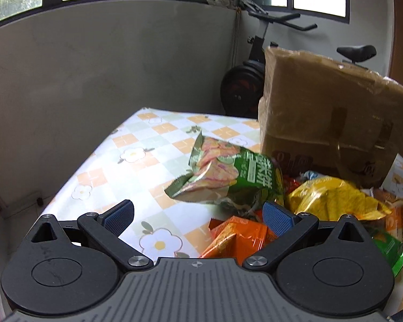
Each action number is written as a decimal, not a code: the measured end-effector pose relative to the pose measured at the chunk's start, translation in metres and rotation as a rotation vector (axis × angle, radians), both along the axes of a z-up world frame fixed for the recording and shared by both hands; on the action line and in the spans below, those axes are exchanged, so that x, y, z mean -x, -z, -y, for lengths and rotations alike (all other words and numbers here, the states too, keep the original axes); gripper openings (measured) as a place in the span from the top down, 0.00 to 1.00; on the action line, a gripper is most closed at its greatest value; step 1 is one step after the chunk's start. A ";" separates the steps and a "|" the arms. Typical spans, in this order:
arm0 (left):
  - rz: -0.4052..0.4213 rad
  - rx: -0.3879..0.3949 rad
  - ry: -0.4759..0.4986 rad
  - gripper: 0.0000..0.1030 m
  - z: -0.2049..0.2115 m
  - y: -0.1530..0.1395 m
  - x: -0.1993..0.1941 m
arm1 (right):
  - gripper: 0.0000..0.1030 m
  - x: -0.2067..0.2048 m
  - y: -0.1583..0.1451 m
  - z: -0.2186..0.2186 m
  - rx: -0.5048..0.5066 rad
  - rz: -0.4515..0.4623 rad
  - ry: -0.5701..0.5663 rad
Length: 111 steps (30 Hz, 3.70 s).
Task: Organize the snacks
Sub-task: 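Grasp the orange chip bag with the left tool while the right tool grasps the orange-wrapped bar, then lift both held snacks and carry them over the cardboard box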
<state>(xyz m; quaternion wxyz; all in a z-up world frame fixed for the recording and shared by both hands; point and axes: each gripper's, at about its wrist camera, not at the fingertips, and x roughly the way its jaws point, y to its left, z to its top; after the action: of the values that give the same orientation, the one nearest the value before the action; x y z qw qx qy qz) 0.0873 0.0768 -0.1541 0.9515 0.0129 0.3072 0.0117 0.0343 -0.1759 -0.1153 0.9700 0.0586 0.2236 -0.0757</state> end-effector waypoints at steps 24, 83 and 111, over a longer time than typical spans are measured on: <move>-0.206 0.137 0.130 0.01 0.013 0.072 0.001 | 0.02 -0.008 0.045 0.036 -0.133 -0.148 0.084; 0.091 0.124 -0.027 0.36 0.002 -0.009 0.063 | 0.63 0.013 0.047 0.043 -0.287 -0.193 -0.078; 0.387 0.139 0.174 0.35 0.075 -0.124 -0.040 | 0.63 -0.048 -0.097 0.084 -0.111 0.260 -0.184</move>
<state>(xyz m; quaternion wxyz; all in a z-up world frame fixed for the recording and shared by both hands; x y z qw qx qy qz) 0.1273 0.0019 -0.0297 0.9887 -0.0286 0.1166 -0.0892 0.0820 -0.2603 -0.0184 0.9889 0.1004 0.1045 0.0343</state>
